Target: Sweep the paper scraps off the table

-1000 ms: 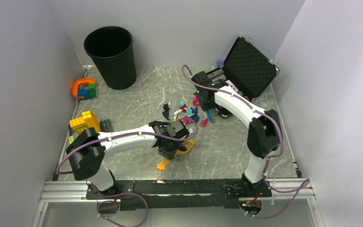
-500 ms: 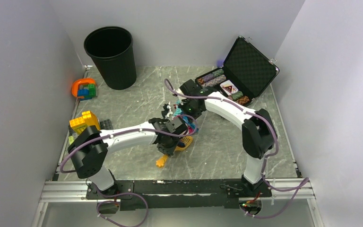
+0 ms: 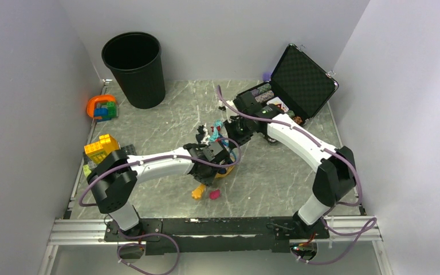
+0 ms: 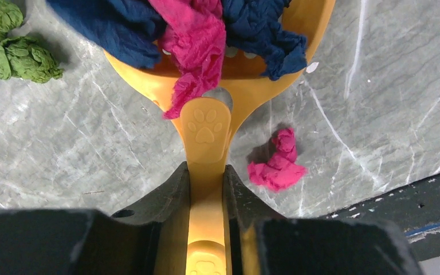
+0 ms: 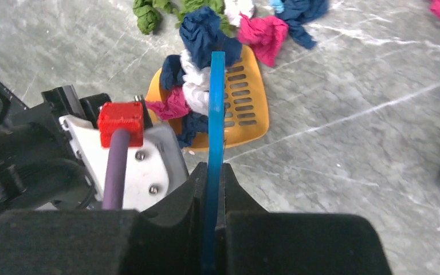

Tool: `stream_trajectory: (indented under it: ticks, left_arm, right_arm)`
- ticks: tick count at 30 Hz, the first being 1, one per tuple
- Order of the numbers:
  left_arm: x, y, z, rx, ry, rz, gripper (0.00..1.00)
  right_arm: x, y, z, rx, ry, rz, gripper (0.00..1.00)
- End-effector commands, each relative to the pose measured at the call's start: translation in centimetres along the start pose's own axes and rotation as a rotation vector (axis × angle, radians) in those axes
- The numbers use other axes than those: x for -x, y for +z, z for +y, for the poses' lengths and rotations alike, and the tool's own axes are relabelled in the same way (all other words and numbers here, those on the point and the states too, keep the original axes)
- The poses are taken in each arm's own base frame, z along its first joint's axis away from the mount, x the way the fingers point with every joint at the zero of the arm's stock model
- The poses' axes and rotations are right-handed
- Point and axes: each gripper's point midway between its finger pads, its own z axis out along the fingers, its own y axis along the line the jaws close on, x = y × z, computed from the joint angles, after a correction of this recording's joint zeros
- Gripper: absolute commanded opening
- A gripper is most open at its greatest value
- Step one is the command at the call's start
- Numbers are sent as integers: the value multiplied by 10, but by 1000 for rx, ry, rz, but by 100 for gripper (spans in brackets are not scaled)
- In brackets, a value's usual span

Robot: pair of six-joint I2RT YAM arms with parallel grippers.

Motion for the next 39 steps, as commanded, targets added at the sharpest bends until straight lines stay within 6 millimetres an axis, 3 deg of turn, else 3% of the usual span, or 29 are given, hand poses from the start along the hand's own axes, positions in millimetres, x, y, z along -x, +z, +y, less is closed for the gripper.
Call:
stream_trajectory:
  ticks: [1, 15, 21, 25, 34, 39]
  left_arm:
    - [8, 5, 5, 11, 2, -63, 0]
    - [17, -13, 2, 31, 1, -140, 0]
    - [27, -49, -2, 19, 13, -197, 0]
    - [41, -80, 7, 2, -12, -231, 0]
    - [88, -136, 72, -21, -160, -266, 0]
    - [134, -169, 120, -42, -292, -343, 0]
  right_arm:
    - [6, -29, -12, -126, 62, -68, 0]
    - [-2, -80, -67, -472, 222, -216, 0]
    - [-1, -101, -80, -531, 295, -341, 0]
    - [-1, -114, -87, -576, 332, -395, 0]
    - [-4, -117, -92, -587, 354, -432, 0]
    - [-3, -111, -90, -562, 340, -419, 0]
